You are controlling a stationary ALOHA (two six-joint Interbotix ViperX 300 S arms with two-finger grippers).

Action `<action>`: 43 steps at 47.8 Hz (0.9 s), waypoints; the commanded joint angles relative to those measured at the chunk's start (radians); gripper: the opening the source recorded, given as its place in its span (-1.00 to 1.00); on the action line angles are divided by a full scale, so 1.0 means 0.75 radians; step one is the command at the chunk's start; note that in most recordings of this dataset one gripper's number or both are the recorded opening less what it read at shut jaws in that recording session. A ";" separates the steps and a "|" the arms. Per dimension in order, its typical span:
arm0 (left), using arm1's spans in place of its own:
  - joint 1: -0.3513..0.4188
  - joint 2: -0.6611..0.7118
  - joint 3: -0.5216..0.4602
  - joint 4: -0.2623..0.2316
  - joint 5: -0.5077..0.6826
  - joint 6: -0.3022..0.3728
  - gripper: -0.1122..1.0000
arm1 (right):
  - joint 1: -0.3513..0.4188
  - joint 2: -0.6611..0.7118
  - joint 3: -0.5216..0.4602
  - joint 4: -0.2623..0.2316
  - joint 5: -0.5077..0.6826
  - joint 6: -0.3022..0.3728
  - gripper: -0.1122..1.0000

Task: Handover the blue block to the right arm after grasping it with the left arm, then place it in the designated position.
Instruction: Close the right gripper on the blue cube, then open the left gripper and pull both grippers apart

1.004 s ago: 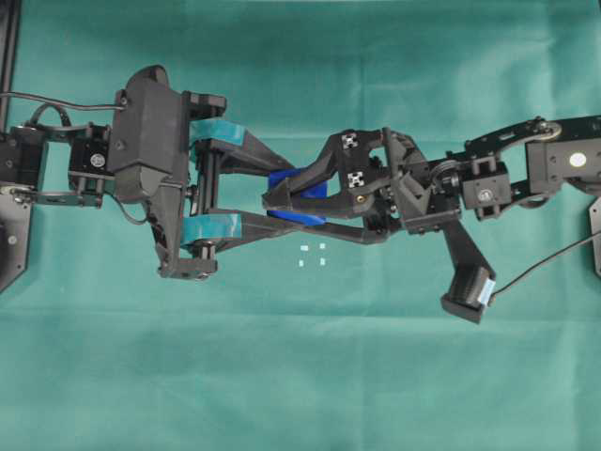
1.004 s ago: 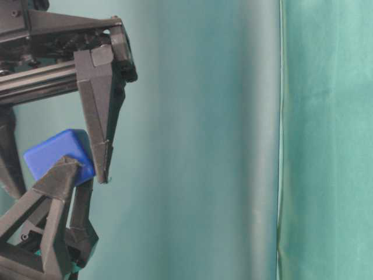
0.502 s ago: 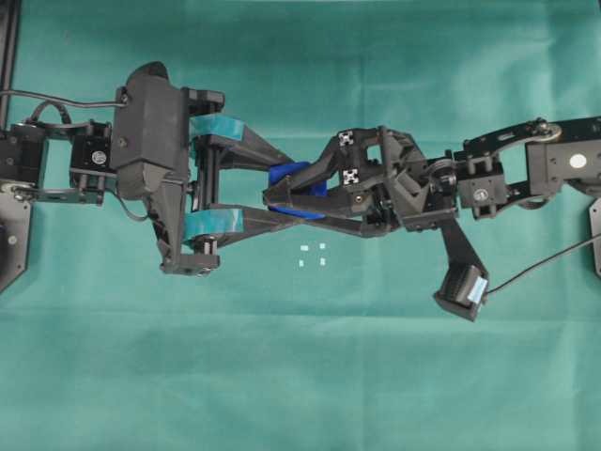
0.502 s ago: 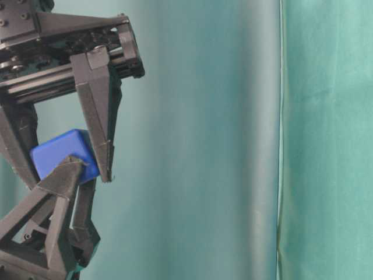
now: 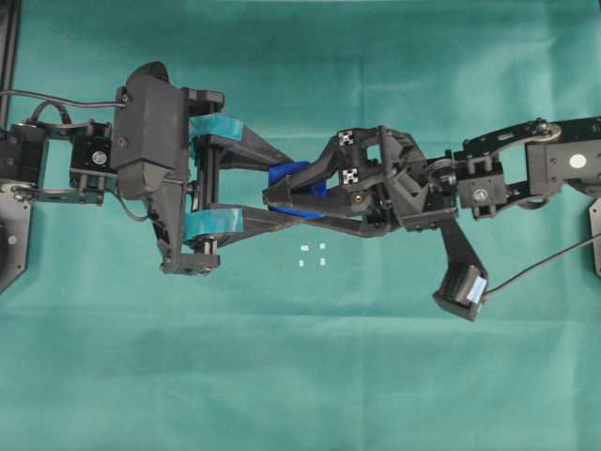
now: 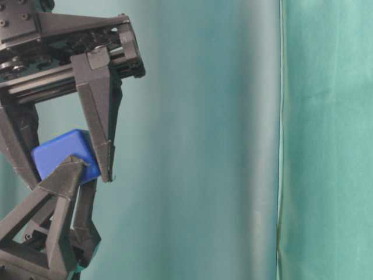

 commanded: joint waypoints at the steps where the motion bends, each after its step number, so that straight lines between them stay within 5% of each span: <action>1: -0.012 -0.022 -0.018 -0.004 -0.004 0.002 0.04 | -0.008 -0.022 -0.041 0.006 0.002 0.002 0.19; 8: -0.014 -0.022 -0.018 -0.002 -0.004 0.002 0.10 | -0.008 -0.020 -0.041 0.006 0.002 0.002 0.19; 15: -0.022 -0.025 -0.016 -0.004 -0.004 0.004 0.78 | -0.008 -0.022 -0.041 0.006 0.002 0.002 0.19; 19: -0.022 -0.029 -0.014 -0.002 -0.004 0.004 0.99 | -0.008 -0.022 -0.039 0.006 0.002 0.002 0.19; 43: -0.022 -0.141 0.067 -0.002 -0.004 0.002 0.97 | -0.006 -0.098 0.041 0.006 0.002 0.006 0.19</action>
